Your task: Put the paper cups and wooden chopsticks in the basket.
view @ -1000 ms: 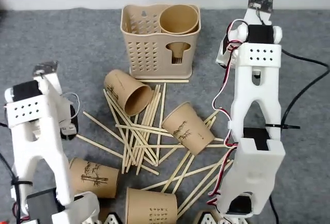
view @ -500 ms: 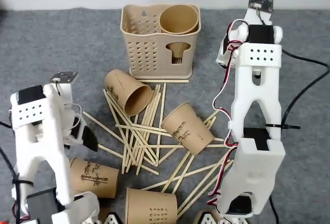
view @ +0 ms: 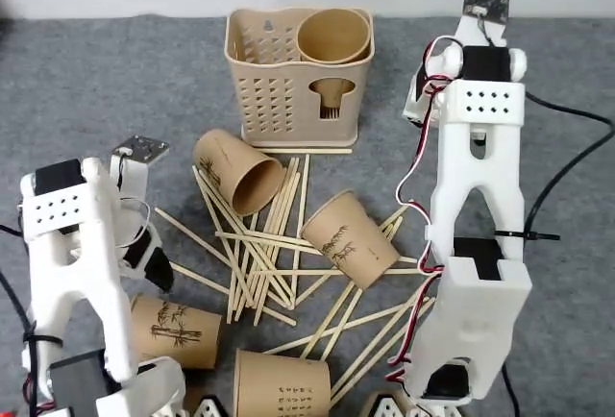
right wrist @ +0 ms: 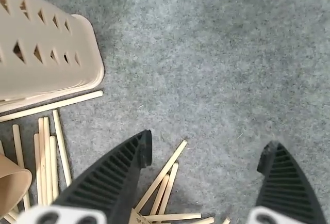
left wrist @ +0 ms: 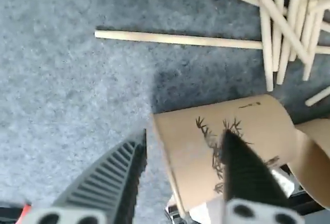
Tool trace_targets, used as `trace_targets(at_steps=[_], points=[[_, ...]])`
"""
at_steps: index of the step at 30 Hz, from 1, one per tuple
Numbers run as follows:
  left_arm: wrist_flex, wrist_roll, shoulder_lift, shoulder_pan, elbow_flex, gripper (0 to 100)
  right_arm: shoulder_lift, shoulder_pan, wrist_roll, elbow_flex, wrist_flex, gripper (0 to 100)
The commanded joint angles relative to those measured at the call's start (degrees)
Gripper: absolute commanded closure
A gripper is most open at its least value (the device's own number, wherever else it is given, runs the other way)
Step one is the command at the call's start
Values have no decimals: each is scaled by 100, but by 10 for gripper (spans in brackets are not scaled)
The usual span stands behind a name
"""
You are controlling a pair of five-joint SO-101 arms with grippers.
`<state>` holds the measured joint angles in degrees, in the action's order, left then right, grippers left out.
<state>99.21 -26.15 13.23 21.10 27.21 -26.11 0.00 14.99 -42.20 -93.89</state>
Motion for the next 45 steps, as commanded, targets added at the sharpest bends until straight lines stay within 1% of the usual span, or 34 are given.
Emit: trace_targets(at_steps=[1,5,11,14,17,20,22,26,28,32,34,39,42,45], points=[[123,264,18,-18,154,723,48,-92,-18,-299,92,670],[132,659,18,-35,611,722,48,-154,-18,-299,92,670],[149,659,9,-9,382,721,-40,-163,-18,-299,92,669],[141,378,9,-9,145,721,-119,-154,-9,-299,84,668],[123,114,-62,-9,-453,721,-110,-171,-9,-299,84,668],[132,-132,-466,352,-1130,723,-92,-189,-9,-299,92,668],[141,-352,-756,730,-1420,750,-101,-189,-9,-299,92,668],[149,-835,-870,1380,-1534,814,-101,-189,-9,-299,92,668],[149,-941,-835,1512,-1490,815,-119,-189,-9,-299,92,667],[158,-949,-484,1486,-1112,814,-127,-259,-9,-299,101,667],[158,-949,-123,1363,-716,799,-127,-321,-9,-299,101,667],[158,-949,976,985,374,713,-127,-400,-18,-299,259,669],[158,-932,1354,809,655,705,-136,-391,-18,-299,251,669],[158,-923,1424,756,681,705,-136,-382,-18,-299,251,669]])
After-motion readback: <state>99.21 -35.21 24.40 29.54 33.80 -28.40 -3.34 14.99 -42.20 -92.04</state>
